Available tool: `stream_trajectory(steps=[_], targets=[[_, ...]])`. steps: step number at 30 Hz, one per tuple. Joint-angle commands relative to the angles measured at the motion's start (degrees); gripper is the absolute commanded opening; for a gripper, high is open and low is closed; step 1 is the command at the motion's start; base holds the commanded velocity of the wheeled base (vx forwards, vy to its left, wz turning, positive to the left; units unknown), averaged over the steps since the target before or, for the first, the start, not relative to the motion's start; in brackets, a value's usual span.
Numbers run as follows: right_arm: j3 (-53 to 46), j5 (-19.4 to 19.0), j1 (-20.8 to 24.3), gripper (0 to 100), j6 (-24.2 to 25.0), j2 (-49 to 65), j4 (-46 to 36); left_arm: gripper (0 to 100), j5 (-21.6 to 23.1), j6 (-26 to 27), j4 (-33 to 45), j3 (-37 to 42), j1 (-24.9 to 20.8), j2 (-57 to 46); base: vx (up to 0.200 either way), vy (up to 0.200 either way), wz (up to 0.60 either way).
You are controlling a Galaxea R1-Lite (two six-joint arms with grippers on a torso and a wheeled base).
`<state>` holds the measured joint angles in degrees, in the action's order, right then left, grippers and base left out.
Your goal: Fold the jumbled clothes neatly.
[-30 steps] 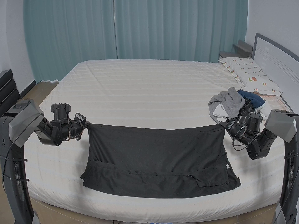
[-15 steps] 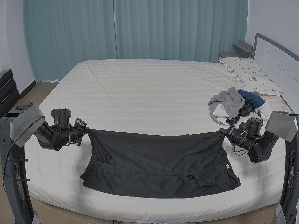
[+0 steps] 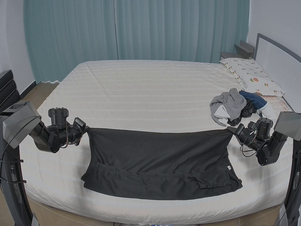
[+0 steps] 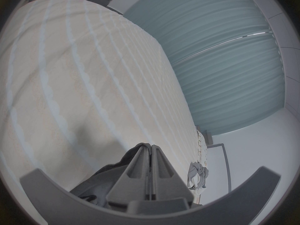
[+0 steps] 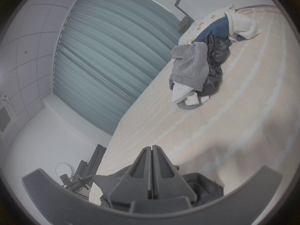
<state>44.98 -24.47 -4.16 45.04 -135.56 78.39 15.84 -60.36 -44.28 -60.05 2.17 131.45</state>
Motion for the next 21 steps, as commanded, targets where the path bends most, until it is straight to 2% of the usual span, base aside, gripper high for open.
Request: stream_trajectory(steps=[1,12,21], targets=[[2.48,0.47,0.11,0,0.04,-2.43,0.72,0,-0.10,-0.29,-0.64,-2.26,-0.50,1.79,0.000,0.000,0.00],[9.25,0.82,1.34,0,0.13,-6.65,0.10,0,-0.54,-1.17,-1.43,-5.52,-0.68,5.31,0.000,0.000,0.00],[5.91,0.30,1.26,0,-0.04,-3.92,-1.22,0,-0.54,-1.96,-2.48,-3.05,-0.68,4.52,0.000,0.000,0.00]])
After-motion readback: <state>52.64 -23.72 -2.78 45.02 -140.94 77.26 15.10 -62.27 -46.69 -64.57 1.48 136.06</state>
